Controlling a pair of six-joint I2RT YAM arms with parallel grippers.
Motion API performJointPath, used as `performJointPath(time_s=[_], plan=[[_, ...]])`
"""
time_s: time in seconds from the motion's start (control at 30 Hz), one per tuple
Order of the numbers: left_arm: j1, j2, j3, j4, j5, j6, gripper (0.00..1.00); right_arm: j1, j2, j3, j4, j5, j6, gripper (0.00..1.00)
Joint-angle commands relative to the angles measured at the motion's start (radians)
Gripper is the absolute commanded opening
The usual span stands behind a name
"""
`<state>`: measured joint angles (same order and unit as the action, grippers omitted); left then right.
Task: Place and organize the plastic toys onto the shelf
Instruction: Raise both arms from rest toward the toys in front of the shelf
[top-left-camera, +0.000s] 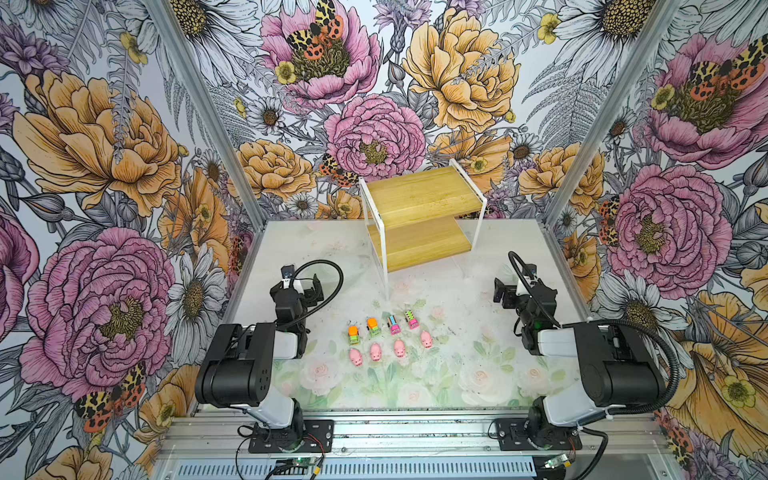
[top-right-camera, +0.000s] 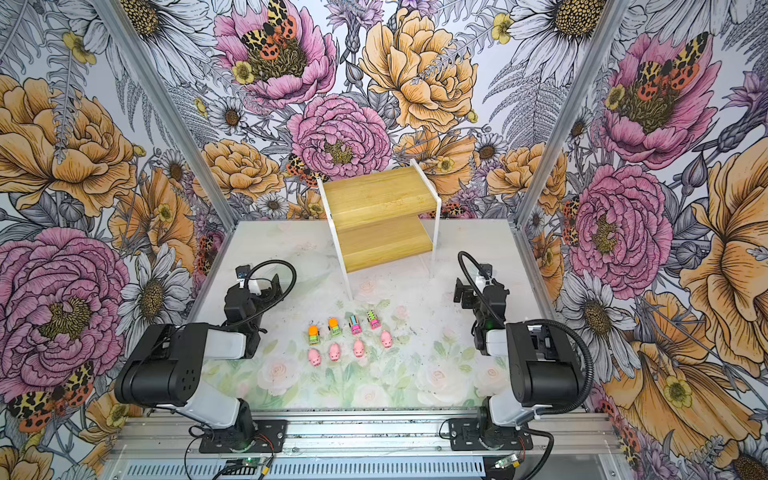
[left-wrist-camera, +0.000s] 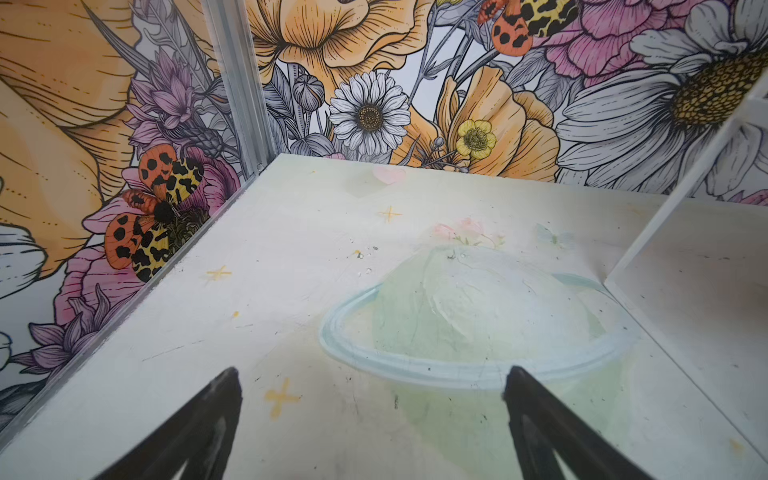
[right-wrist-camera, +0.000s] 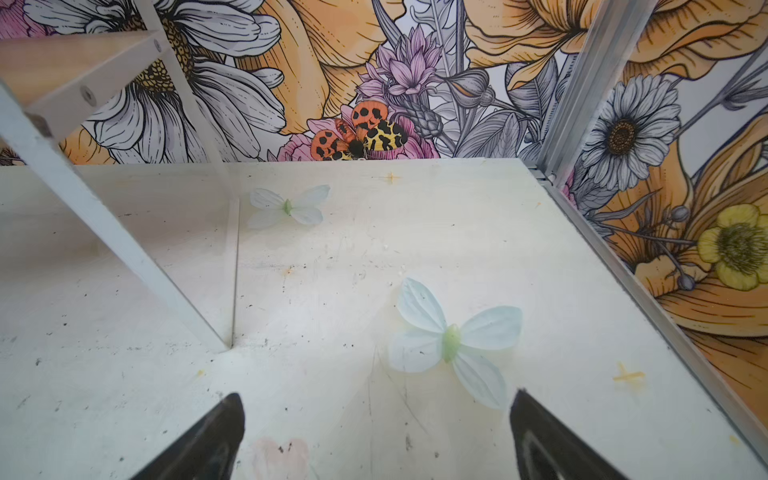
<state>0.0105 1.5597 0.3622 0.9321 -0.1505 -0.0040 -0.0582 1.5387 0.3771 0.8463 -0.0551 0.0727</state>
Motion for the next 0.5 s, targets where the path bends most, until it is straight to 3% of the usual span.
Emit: performJointPath(time_s=[0.0, 0.47], plan=[[-0.009, -0.011, 0.004, 0.024, -0.022, -0.012, 0.99, 0.007, -0.002, 0.02, 0.011, 0.013, 0.0, 1.0], [-0.009, -0.011, 0.004, 0.024, -0.022, -0.012, 0.99, 0.004, -0.001, 0.019, 0.012, 0.006, 0.002, 0.99]])
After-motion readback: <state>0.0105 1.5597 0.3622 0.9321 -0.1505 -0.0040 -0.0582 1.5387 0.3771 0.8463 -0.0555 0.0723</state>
